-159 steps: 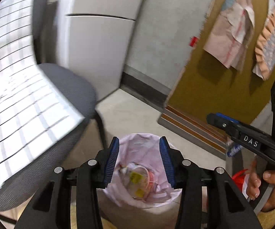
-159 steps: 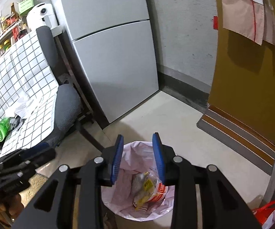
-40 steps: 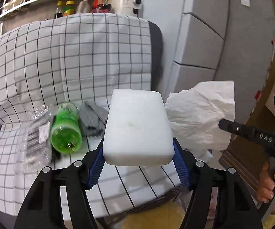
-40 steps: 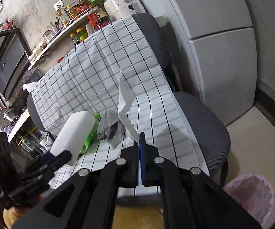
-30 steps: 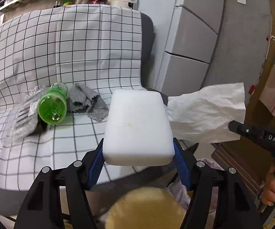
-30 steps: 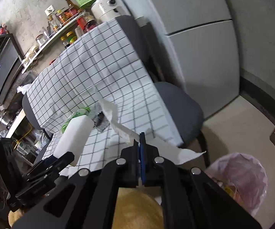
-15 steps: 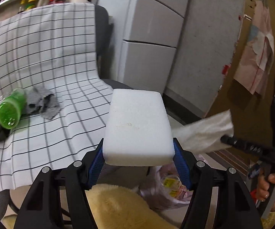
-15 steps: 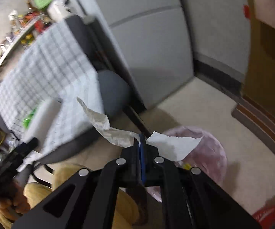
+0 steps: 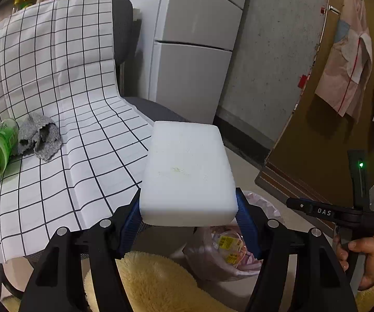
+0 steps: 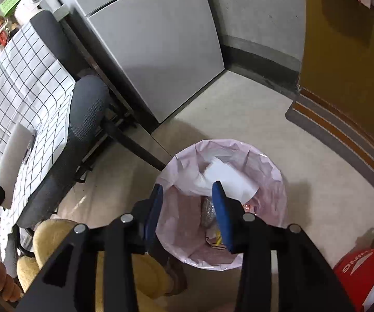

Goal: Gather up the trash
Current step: 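Carry tissue and sponge to the pink bin and open both tools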

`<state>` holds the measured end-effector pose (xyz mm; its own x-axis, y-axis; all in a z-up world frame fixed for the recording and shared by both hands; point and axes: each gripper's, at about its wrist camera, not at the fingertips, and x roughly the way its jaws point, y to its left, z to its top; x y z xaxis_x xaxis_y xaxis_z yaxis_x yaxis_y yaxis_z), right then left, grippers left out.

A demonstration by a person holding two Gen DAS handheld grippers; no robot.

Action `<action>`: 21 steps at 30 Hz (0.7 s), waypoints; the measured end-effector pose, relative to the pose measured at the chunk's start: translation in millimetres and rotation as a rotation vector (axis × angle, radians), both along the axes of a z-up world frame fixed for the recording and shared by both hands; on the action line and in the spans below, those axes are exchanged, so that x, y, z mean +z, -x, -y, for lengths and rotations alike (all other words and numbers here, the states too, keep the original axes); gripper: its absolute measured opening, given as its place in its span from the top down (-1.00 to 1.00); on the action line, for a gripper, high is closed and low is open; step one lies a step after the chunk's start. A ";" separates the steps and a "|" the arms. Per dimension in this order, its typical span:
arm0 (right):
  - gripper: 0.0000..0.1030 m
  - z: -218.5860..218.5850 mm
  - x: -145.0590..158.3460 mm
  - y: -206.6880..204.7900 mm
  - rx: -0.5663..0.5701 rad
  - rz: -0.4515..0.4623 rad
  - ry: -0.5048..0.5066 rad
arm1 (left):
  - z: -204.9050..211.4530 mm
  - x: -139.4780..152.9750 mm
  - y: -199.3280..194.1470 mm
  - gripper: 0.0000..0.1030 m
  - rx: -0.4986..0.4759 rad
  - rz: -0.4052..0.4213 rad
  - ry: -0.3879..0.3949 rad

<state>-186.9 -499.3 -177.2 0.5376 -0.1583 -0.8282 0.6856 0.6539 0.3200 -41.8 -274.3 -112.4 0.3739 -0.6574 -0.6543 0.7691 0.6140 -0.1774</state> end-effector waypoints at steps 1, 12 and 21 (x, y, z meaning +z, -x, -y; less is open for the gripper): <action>0.24 -0.9 0.9 0.3 0.003 0.007 0.000 | 0.3 -0.3 0.3 -0.29 -0.003 -0.003 0.000; 0.24 -10.3 44.9 -1.4 0.020 0.131 0.108 | 10.5 -2.5 21.5 -0.30 -0.069 0.006 0.003; 0.24 -7.4 72.0 13.4 0.000 0.197 0.198 | 50.7 -13.1 54.0 -0.30 -0.227 0.033 -0.025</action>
